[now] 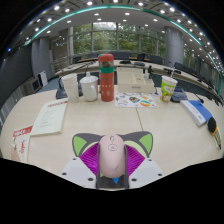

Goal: Arrange mouse

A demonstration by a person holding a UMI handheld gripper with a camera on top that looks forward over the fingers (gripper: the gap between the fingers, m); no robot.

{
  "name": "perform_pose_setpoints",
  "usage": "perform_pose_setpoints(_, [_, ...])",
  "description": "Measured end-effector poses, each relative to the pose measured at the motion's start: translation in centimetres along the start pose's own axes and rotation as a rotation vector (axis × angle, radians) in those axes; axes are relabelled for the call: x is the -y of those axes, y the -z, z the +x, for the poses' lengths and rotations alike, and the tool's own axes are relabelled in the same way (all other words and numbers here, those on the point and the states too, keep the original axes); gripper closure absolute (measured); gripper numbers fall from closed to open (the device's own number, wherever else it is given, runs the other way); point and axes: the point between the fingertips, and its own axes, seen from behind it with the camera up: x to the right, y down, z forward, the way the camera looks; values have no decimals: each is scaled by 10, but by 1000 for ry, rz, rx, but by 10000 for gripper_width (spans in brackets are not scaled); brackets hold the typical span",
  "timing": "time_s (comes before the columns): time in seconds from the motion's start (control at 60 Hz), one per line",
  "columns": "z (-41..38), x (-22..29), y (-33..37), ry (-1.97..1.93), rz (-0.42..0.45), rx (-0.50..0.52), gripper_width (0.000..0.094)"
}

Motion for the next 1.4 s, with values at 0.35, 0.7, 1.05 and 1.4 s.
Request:
perform_pose_setpoints(0.35, [6, -22, -2, 19, -44, -6, 94])
perform_pose_setpoints(0.7, [-22, 3, 152, 71, 53, -50, 85])
perform_pose_setpoints(1.05, [-61, -23, 312, 72, 126, -83, 77])
perform_pose_setpoints(1.4, [-73, -30, 352, 70, 157, -89, 82])
